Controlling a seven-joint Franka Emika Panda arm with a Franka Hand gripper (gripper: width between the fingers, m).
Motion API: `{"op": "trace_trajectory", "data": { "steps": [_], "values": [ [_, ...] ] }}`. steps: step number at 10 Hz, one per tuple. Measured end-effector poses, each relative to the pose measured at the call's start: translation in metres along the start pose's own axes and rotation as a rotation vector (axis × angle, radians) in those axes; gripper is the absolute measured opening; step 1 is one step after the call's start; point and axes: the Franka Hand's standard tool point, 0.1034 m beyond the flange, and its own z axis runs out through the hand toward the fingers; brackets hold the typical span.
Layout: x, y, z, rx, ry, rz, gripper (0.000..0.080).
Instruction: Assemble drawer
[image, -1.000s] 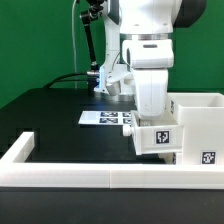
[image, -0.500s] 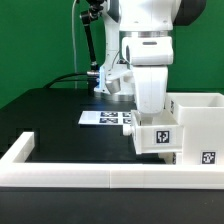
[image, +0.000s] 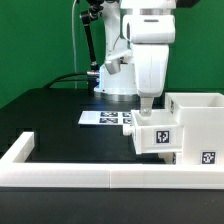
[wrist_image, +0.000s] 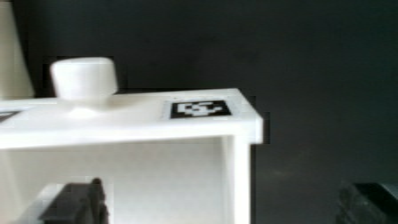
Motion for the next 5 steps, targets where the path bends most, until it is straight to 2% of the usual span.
{"op": "trace_trajectory", "data": {
  "steps": [1,2,3,5],
  "values": [
    [-0.012,0.002,-0.009,-0.006,-0.006,-0.002,0.0649],
    [-0.026,0.003,-0.011,-0.010,-0.009,-0.014,0.0649],
    [-0.041,0.002,-0.008,-0.009,-0.008,-0.034,0.0649],
    [-0.058,0.005,0.006,0.006,0.000,-0.059,0.0649]
  ]
}}
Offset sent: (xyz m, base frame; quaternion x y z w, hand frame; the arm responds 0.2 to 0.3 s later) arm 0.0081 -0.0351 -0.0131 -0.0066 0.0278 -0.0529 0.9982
